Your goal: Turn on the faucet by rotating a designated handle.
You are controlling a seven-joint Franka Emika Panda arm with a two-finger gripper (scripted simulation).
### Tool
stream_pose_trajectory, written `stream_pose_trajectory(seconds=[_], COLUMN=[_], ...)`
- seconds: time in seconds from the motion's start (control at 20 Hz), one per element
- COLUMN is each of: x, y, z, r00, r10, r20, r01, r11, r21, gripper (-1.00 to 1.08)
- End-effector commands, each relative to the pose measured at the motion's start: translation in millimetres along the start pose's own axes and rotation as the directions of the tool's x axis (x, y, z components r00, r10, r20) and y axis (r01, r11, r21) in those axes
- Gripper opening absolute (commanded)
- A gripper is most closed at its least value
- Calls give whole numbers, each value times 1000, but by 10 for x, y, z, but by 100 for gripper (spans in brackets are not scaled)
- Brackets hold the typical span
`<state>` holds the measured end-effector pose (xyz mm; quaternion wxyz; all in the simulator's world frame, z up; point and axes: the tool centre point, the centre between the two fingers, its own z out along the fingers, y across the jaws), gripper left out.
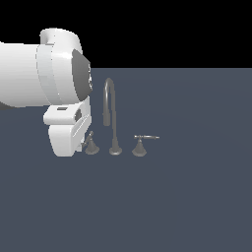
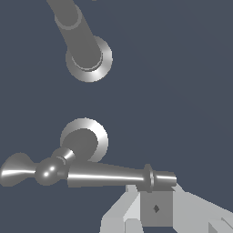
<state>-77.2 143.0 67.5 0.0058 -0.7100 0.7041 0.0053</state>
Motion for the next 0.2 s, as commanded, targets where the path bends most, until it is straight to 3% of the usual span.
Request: stream_pose_trajectory(seconds=[0.0, 0.15], x=[424, 563], y=[-93, -117], z=[14, 16], r00=[998, 998], r10=[56, 64], r20=[-13, -16], r01=[-56, -64], r11=[998, 998], r21=[1, 0], gripper=[-100, -100])
